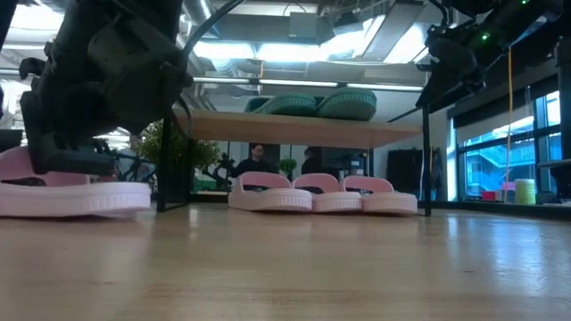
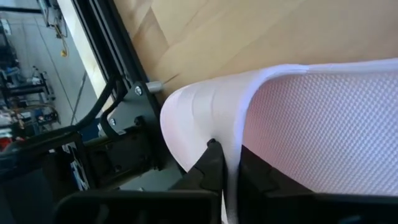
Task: Pick and place slides into the shelf
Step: Put the pink slipper under the shelf
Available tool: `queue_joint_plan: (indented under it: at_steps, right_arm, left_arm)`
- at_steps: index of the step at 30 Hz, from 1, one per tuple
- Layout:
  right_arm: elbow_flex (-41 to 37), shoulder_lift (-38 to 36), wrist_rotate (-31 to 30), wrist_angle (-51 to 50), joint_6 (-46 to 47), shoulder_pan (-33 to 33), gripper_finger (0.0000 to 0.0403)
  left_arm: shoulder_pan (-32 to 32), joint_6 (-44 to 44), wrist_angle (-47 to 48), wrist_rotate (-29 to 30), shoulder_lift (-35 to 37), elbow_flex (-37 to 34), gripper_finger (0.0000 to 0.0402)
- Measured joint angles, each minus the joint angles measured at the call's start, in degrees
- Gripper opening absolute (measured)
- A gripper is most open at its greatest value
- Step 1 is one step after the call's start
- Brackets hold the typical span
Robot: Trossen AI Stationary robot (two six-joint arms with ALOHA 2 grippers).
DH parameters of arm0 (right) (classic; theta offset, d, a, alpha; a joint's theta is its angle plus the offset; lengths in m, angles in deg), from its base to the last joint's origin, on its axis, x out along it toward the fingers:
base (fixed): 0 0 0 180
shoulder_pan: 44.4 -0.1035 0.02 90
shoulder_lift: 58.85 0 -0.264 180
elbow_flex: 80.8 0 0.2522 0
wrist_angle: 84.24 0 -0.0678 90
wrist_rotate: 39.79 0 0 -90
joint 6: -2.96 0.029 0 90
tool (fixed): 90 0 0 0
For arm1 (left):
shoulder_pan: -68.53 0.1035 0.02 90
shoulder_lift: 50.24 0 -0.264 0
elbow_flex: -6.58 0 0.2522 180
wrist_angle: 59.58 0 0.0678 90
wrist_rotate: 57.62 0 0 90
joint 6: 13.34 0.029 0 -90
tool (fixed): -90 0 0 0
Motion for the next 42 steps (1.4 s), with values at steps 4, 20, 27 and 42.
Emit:
queue_joint_plan:
  at_steps: [4,20,27,42]
  right_arm:
    - [0.0,0.0,0.0,0.0,0.1,0.0,0.0282]
    - [0.0,0.0,0.0,0.0,0.1,0.0,0.0282]
    - [0.0,0.0,0.0,0.0,0.1,0.0,0.0282]
    - [0.0,0.0,0.0,0.0,0.3,0.0,0.0282]
  left_arm:
    - [-0.7,1.2,1.0,0.1,0.0,0.0,0.0007]
    - [-12.9,14.7,3.4,-1.3,0.5,22.3,0.0002]
    - [-15.2,22.5,-7.2,11.2,0.5,29.2,0.0002]
    - [-5.4,41.9,-16.4,25.2,-9.4,26.8,0.0002]
